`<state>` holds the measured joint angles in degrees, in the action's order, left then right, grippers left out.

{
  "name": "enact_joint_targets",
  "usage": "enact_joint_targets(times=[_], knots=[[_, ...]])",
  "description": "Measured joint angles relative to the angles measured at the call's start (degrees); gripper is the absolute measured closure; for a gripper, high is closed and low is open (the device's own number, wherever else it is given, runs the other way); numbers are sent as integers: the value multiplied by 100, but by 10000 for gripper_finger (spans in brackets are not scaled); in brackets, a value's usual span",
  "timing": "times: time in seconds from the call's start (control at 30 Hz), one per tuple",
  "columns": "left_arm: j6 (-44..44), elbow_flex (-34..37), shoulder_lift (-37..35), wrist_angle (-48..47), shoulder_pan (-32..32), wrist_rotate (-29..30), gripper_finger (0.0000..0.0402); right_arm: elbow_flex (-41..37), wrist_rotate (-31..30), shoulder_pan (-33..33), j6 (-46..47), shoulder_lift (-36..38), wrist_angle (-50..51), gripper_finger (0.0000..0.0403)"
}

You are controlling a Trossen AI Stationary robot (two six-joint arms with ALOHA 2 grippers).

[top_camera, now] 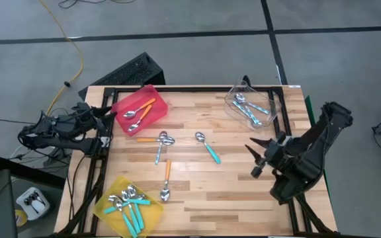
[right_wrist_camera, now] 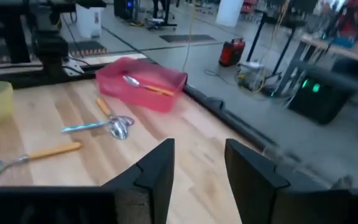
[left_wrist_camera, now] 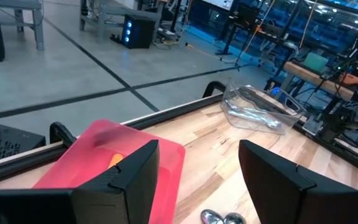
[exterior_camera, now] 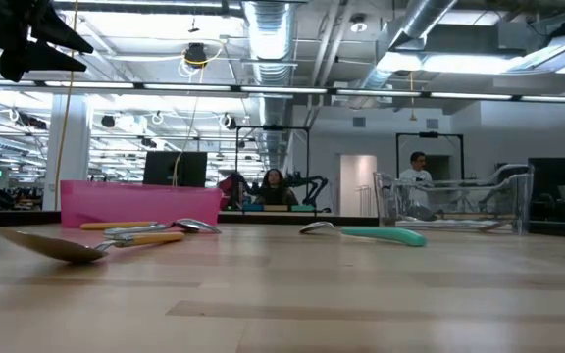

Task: Sort silverware by color (type)
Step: Put the light blue spoon into the yellow bin

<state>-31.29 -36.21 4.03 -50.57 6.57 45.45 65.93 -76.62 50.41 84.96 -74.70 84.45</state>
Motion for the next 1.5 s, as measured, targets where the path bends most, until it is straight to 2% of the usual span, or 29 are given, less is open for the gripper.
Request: enact_joint_targets(times=[0.13, 0.27, 0.4, 0.47, 0.63, 0.73, 0.83, 0.93, 1.1, 1.13, 1.2, 1.3, 1.4, 1.5], knots=[[0, 0, 0, 0, -2, 0, 196, -1036, -38, 352, 699, 399, -921, 235], [0, 0, 0, 0, 0, 21, 196, -1840, -67, 692, 559, 868, -2352, 237], [0, 0, 0, 0, -1, 34, 196, -2430, 733, 857, 72, 1321, -3932, 248], [0, 0, 0, 0, -2, 53, 196, -2676, 1216, 813, -396, 1456, -4984, 254], [0, 0, 0, -2, 0, 70, 196, -3036, 1814, 465, -2582, 1266, -7613, 261], [0, 0, 0, -2, 0, 70, 196, -3071, 1925, 94, -3815, 980, -8633, 258], [0, 0, 0, -4, 0, 68, 196, -3072, 2151, -461, -4517, 635, -9351, 252], [0, 0, 0, -3, 0, 68, 196, -3073, 3154, -1174, -5139, 155, -10161, 245], [0, 0, 0, -4, 0, 64, 196, -3075, 5980, -2343, -6086, -640, -11895, 242], [0, 0, 0, -2, -1, 51, 196, -3073, 6417, -2534, -6167, -731, -12104, 242], [0, 0, 0, -3, -2, 42, 196, -3075, 6914, -2847, -6238, -804, -12243, 242], [0, 0, 0, -2, -2, 42, 196, -3075, 6988, -3185, -6261, -665, -11948, 242], [0, 0, 0, -2, 0, 42, 196, -3073, 6629, -3395, -6260, -281, -11049, 242], [0, 0, 0, -2, 0, 42, 196, -3073, 5703, -3334, -6254, 94, -9915, 242]])
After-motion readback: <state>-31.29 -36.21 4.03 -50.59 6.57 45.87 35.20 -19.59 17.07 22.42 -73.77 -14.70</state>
